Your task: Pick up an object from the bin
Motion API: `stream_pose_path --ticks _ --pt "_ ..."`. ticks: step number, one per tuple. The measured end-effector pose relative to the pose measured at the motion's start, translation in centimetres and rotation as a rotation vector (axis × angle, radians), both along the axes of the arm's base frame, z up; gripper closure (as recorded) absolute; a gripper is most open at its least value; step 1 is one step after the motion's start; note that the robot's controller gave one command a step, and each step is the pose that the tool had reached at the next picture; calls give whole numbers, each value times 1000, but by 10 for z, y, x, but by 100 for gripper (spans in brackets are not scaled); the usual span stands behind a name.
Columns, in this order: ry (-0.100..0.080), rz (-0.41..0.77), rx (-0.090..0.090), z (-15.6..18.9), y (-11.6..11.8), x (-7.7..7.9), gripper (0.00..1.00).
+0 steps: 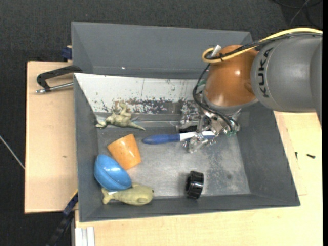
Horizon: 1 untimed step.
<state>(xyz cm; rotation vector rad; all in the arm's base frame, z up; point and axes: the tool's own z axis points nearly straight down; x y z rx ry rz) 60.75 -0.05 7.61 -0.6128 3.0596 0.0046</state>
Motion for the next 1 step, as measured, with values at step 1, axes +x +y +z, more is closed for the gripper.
stream_pose_path --ticks 1 --pt "6 -40 -7 159 -21 -18 100"
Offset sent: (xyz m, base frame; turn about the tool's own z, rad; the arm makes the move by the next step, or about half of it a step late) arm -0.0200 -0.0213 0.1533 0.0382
